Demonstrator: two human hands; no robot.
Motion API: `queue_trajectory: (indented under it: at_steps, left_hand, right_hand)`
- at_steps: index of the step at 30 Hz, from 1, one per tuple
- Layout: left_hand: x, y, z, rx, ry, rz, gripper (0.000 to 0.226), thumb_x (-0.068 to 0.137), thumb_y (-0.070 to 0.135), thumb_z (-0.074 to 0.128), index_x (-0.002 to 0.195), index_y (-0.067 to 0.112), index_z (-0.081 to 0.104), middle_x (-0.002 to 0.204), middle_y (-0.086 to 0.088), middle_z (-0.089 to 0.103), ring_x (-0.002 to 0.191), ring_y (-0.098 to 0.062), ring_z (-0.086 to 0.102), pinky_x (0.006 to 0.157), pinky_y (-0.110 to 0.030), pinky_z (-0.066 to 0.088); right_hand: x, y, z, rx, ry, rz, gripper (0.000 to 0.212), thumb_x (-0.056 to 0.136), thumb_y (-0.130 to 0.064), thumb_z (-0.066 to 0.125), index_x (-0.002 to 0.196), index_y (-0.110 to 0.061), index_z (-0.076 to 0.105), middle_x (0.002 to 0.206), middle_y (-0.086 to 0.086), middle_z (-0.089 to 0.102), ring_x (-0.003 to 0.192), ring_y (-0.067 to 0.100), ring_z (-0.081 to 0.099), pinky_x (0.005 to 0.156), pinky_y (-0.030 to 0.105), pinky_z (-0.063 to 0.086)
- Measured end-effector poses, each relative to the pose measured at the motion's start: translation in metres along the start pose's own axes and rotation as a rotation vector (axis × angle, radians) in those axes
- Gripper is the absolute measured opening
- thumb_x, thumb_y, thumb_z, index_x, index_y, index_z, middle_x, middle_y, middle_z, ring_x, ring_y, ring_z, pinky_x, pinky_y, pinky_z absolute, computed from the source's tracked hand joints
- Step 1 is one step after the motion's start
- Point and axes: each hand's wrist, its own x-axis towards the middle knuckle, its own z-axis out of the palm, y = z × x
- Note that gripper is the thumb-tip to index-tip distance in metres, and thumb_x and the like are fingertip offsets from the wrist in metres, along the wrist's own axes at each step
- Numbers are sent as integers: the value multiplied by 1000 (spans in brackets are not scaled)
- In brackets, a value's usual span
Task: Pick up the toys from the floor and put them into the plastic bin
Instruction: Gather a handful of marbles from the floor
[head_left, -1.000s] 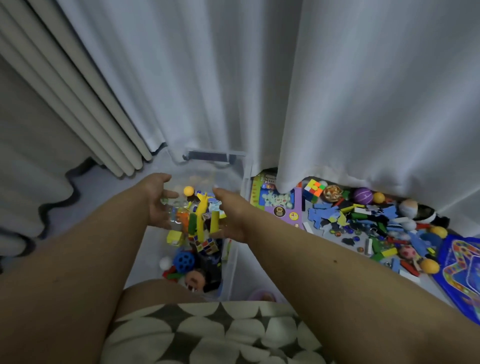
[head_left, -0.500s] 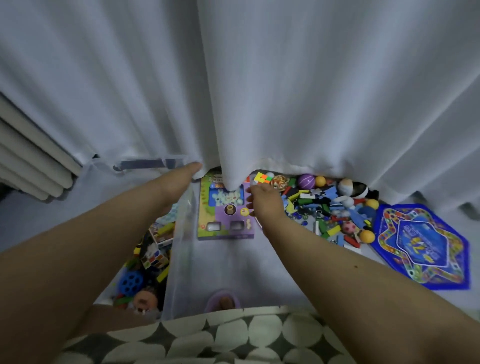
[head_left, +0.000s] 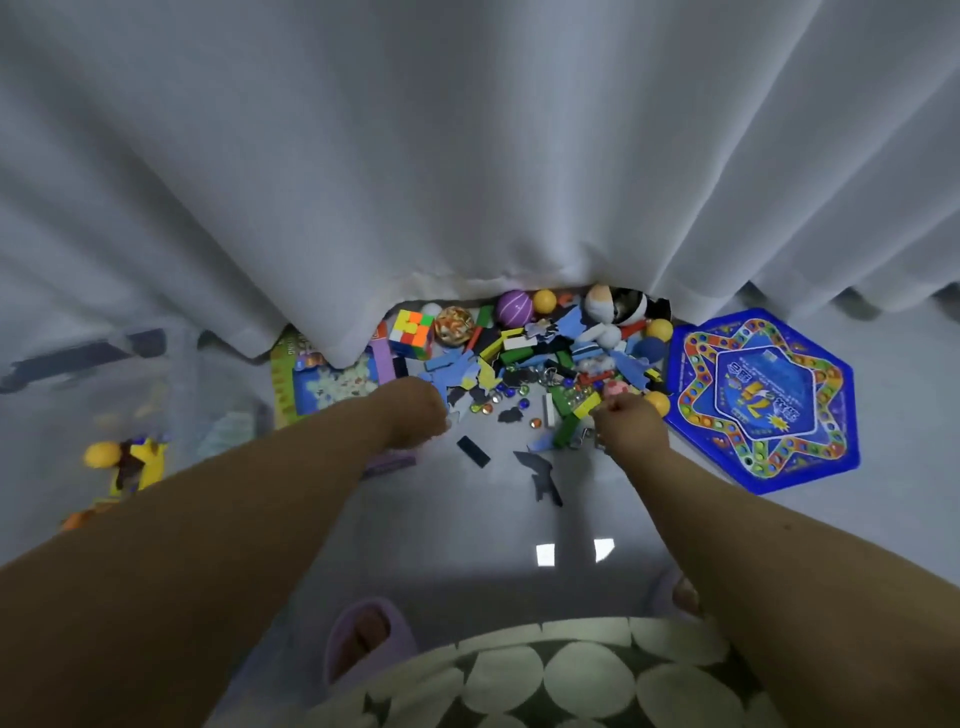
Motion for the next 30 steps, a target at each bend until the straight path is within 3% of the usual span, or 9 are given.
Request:
queue_trajectory:
  at_steps: [3,7,13,17,21,26,30]
  left_hand:
    - [30,1,35,-41,78,58,32,92,14,50,122,13,61,131,-9,56,120,-24,52,97,-29,41]
    - [61,-4,82,6,60,76,39,93,10,50,132,15,51,139,-11,46,128,-26,44,101,-27,34]
    - [103,-6,105,164,84,189,60,94,14,53,148,14,28,149,-13,32,139,-27,29,113,-31,22]
    - [124,-4,115,244,141,220,61,92,14,55,147,15,30,147,-15,30,134,-29,34,109,-37,32]
    - [133,3,119,359,222,235,56,90,9,55,142,14,35,137,-16,35,119,-32,44,93,-41,46]
    - [144,6,126,398,275,269,43,95,5,40,138,10,37,132,-18,39,113,-34,48,87,-38,44]
    - [151,2,130,293,296,281,38,97,8,41,135,7,41,134,-18,42,110,-33,52,88,-37,43]
  right_hand:
    - [8,9,8,-86,-30,-55,21,93,-9,46,98,4,62,97,25,64,84,36,58,65,31,42]
    - [22,8,27,-215,-126,-134,12,92,-8,49,89,-7,61,101,20,64,95,34,57,67,26,34]
    - [45,3,66,-362,-218,-312,34,89,-7,53,123,-8,56,120,16,57,108,33,56,87,34,46]
    - [54,2,85,-553,-186,-434,43,88,-4,50,130,-9,46,121,17,48,106,36,53,74,32,39]
    - [59,-7,91,-711,-186,-503,52,87,1,51,137,-10,39,126,16,45,109,34,51,75,35,42]
    - [64,-14,98,-775,-204,-549,45,88,-1,46,133,-8,43,126,17,46,110,33,50,70,32,33]
    - [67,-12,101,-721,-189,-539,43,87,1,47,129,-6,46,124,18,48,111,33,49,74,32,35]
